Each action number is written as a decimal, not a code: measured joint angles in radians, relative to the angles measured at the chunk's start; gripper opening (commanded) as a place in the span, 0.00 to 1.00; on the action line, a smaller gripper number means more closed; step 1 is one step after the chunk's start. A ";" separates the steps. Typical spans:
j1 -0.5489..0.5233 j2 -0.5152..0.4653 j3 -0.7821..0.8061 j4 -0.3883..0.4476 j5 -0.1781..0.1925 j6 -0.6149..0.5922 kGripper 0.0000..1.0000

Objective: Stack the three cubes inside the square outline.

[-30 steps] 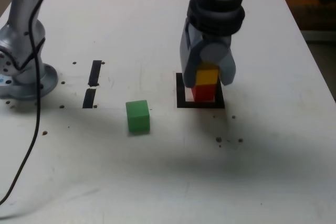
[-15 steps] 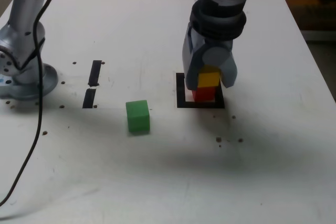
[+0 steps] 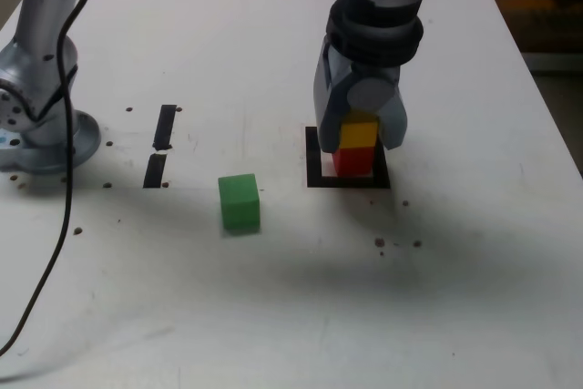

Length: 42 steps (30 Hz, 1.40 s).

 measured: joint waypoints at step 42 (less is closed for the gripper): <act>-0.012 -0.231 0.073 -0.014 0.154 0.005 0.98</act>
